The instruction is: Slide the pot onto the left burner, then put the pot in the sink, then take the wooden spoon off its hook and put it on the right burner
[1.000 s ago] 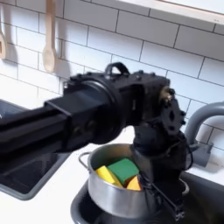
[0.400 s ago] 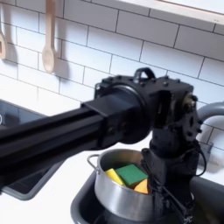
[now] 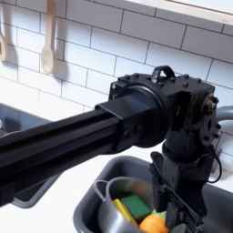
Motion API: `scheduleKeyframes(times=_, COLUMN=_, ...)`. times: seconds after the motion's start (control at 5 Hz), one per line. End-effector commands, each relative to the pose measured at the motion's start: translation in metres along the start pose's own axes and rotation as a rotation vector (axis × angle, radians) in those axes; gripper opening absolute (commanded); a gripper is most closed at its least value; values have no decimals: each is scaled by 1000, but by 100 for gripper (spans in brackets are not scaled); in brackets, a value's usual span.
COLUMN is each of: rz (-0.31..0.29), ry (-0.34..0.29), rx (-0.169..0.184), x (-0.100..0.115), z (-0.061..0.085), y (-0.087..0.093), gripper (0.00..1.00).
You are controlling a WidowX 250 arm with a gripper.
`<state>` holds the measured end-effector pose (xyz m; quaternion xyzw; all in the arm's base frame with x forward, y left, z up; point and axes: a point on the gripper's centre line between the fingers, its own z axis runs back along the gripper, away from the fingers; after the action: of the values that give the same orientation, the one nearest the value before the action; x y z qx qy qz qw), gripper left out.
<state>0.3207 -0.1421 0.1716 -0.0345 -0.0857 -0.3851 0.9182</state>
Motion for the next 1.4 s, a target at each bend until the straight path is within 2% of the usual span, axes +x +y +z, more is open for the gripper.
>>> scheduleKeyframes(times=0.0, rz=39, ry=-53, rx=26, x=-2, z=13, y=7, gripper=100)
scheduleKeyframes(times=0.2, rz=129, ry=-107, rx=55, x=-8, z=31, y=26, gripper=100)
scheduleKeyframes(times=0.4, rz=236, ry=-132, rx=91, x=-23, z=43, y=53, gripper=100)
scheduleKeyframes(times=0.6, rz=376, ry=-222, rx=160, x=-39, z=54, y=91, gripper=100)
scheduleKeyframes(times=0.8, rz=473, ry=-254, rx=167, x=-62, z=61, y=127, gripper=100)
scheduleKeyframes(times=1.0, rz=547, ry=-281, rx=197, x=-86, z=68, y=152, gripper=100)
scheduleKeyframes(times=1.2, rz=601, ry=-300, rx=232, x=-99, z=71, y=174, gripper=100)
